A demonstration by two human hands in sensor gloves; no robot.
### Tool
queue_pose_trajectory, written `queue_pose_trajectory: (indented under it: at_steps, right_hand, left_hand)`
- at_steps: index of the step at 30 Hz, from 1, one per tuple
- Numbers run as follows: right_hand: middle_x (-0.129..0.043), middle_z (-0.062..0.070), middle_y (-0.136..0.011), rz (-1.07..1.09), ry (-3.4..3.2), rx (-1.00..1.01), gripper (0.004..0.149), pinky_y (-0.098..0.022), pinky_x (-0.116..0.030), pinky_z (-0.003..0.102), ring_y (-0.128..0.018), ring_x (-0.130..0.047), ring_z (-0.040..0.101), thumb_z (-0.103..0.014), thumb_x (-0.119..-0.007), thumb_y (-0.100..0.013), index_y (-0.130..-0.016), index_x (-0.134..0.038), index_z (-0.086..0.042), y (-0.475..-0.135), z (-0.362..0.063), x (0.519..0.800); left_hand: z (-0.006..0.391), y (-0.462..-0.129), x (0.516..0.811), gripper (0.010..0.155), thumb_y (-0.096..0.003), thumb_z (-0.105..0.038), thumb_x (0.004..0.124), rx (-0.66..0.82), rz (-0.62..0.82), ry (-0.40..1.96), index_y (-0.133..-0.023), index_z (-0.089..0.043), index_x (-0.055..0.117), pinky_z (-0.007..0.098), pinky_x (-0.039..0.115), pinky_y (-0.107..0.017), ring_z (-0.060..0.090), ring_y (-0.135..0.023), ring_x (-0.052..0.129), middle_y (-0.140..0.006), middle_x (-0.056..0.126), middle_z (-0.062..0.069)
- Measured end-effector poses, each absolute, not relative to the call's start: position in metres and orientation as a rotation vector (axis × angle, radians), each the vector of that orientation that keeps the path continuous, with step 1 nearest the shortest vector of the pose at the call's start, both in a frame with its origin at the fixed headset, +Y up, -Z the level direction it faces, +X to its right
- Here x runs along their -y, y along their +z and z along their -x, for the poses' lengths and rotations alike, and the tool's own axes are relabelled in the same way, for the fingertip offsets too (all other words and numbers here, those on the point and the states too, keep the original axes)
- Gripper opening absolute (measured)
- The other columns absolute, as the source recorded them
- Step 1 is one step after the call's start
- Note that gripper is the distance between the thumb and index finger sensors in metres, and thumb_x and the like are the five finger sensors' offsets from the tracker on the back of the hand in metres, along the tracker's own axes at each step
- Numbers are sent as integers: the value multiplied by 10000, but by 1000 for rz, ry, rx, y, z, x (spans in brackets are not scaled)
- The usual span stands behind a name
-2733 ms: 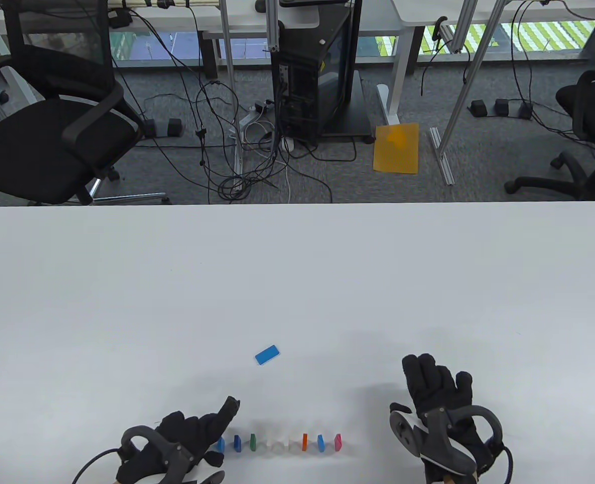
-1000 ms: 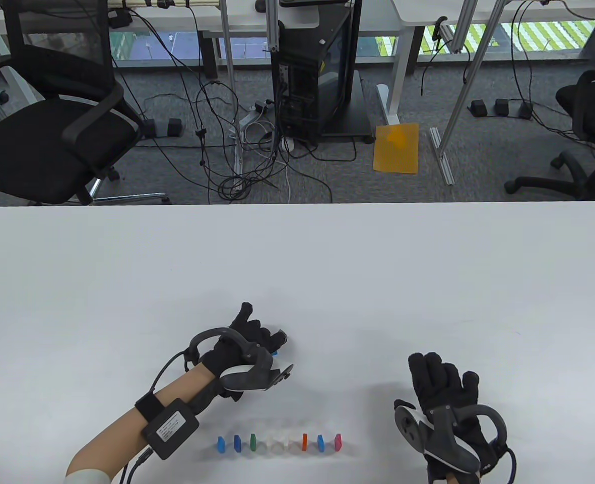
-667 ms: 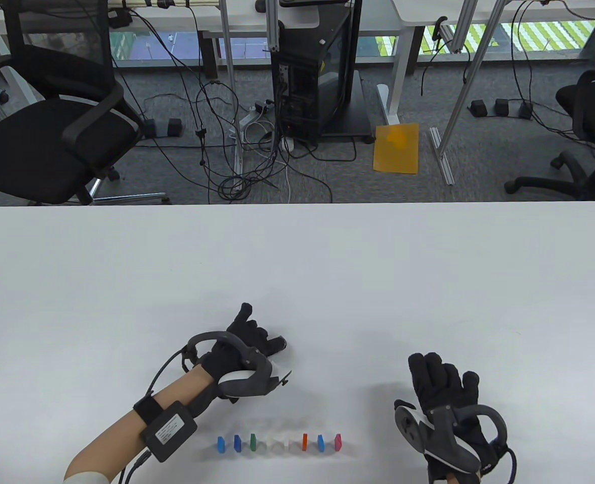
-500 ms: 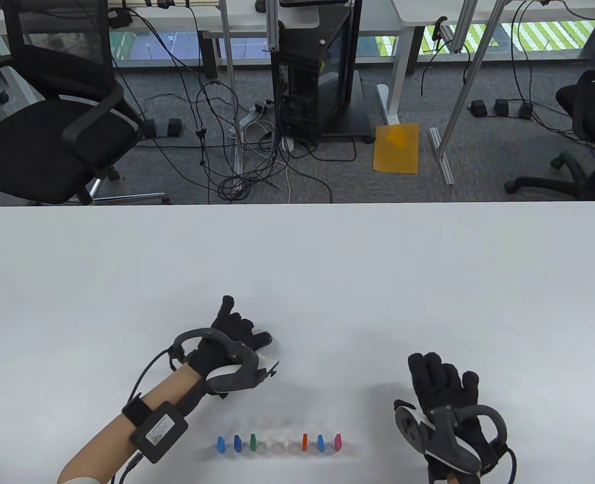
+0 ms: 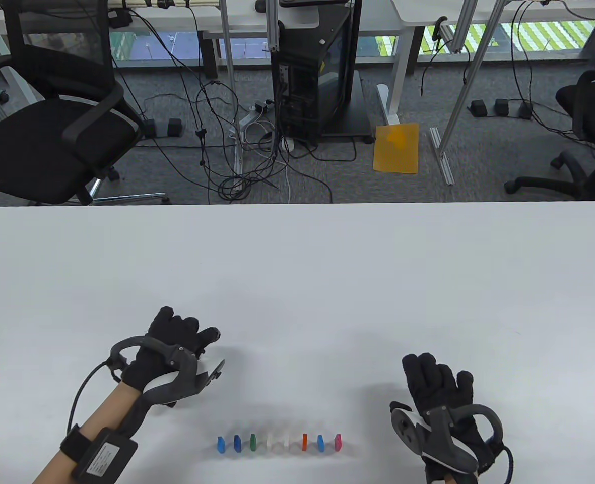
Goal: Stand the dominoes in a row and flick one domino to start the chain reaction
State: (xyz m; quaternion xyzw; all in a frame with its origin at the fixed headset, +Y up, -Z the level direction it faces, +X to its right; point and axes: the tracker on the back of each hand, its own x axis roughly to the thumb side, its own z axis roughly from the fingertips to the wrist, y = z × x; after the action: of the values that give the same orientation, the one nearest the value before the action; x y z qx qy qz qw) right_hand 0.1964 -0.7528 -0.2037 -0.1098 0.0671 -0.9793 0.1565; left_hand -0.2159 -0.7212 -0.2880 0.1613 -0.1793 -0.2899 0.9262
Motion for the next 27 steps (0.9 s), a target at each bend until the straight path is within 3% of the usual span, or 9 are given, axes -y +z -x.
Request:
queue_pose_trajectory:
  at_steps: [2, 4, 9, 15, 17, 22, 27]
  right_hand:
    - [-580, 286, -1108, 317, -2804, -190, 922, -591, -578, 725, -914, -787, 495, -589, -612, -408, -1118, -414, -35, -203, -196, 752]
    - [-582, 283, -1108, 318, -2806, -188, 921, -591, -578, 724, -914, -787, 494, -589, -611, -408, -1117, -414, -35, -203, -196, 752]
    - [-581, 285, -1106, 323, -2804, -167, 920, -589, -582, 721, -912, -789, 493, -589, -610, -408, -1116, -413, -35, -204, -195, 756]
    - [-582, 283, -1104, 325, -2800, -141, 918, -588, -585, 719, -909, -792, 487, -589, -608, -409, -1114, -415, -34, -205, -195, 759]
    - [-584, 283, -1103, 330, -2798, -134, 918, -587, -587, 718, -910, -791, 487, -589, -608, -410, -1114, -415, -32, -205, -194, 759]
    - [-586, 285, -1101, 355, -2786, -128, 915, -587, -588, 718, -909, -795, 479, -588, -607, -411, -1113, -419, -34, -204, -189, 760]
    - [-587, 285, -1101, 360, -2788, -137, 915, -585, -589, 718, -906, -798, 477, -589, -607, -410, -1113, -420, -33, -204, -189, 760]
  left_hand:
    - [222, -281, 717, 693, -255, -638, 646, 367, -256, -478, -942, -558, 593, 331, 856, -688, -162, -378, 1004, -729, 985, -287]
    - [228, -274, 714, 684, -293, -602, 622, 380, -214, -331, -969, -552, 534, 342, 864, -675, -142, -369, 1005, -747, 981, -241]
    - [244, -259, 706, 576, -324, -575, 628, 386, -160, -106, -898, -597, 667, 353, 873, -657, -111, -340, 1025, -756, 969, -175]
    - [254, -236, 705, 508, -256, -619, 684, 423, -198, -200, -757, -647, 760, 354, 871, -671, -133, -344, 1053, -713, 996, -255]
    - [255, -229, 708, 414, -254, -625, 673, 432, -193, -243, -662, -603, 742, 356, 844, -690, -142, -371, 1040, -727, 965, -288]
    - [259, -204, 712, 413, -258, -648, 657, 438, -253, -332, -661, -582, 717, 318, 833, -698, -181, -408, 1027, -750, 906, -347]
    - [261, -185, 715, 401, -268, -678, 665, 502, -272, -263, -654, -586, 720, 280, 848, -677, -203, -380, 1018, -745, 891, -385]
